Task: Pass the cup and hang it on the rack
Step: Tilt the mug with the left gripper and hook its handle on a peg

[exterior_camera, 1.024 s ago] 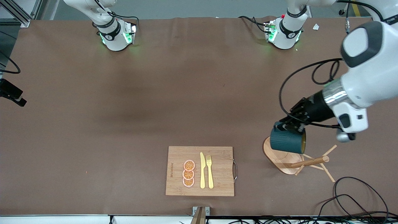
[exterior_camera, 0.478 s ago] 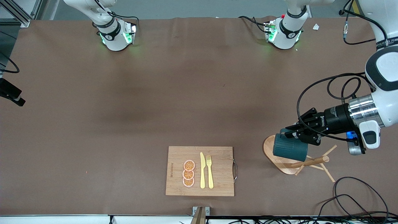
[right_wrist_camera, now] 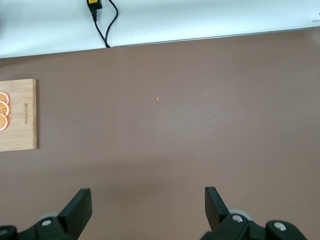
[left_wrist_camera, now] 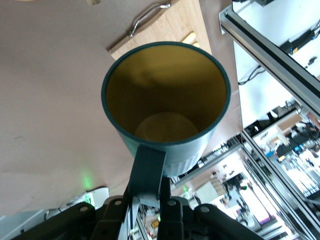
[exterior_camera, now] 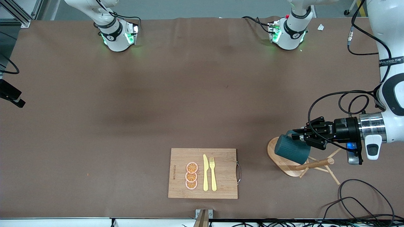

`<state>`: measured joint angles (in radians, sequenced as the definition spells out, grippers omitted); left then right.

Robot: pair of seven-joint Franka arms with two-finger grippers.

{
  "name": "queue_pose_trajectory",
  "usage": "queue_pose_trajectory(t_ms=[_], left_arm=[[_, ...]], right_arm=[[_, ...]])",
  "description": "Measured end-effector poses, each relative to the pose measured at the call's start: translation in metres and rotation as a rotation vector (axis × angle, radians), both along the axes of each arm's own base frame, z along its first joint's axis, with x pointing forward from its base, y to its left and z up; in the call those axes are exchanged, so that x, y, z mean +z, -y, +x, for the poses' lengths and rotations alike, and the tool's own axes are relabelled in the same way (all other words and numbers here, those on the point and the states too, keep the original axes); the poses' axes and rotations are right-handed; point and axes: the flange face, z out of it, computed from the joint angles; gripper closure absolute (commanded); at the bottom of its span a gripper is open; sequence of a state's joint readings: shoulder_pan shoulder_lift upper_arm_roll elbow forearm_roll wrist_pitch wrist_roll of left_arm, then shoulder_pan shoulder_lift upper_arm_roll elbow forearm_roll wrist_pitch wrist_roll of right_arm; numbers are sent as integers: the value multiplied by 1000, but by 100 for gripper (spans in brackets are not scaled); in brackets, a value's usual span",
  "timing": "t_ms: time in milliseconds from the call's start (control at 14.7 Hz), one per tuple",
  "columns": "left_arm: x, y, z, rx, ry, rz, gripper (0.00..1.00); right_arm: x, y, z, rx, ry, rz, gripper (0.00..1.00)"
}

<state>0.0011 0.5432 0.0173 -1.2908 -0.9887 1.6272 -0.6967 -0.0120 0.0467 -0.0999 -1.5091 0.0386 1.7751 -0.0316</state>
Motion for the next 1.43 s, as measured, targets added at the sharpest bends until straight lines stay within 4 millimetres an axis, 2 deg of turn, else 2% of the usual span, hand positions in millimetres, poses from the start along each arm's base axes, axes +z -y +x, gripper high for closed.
queue_pose_trajectory(t_ms=[410, 956, 1229, 1433], left_arm=[[-27, -7, 2, -6, -57, -24, 100], [-60, -45, 5, 47, -125, -69, 99], [-74, -73, 8, 99, -152, -143, 99], [-77, -76, 8, 104, -158, -152, 99]], right_arm=[[0, 0, 0, 1, 0, 0, 0], [0, 0, 0, 1, 0, 0, 0], [0, 0, 0, 1, 0, 0, 0], [0, 0, 0, 1, 0, 0, 0]])
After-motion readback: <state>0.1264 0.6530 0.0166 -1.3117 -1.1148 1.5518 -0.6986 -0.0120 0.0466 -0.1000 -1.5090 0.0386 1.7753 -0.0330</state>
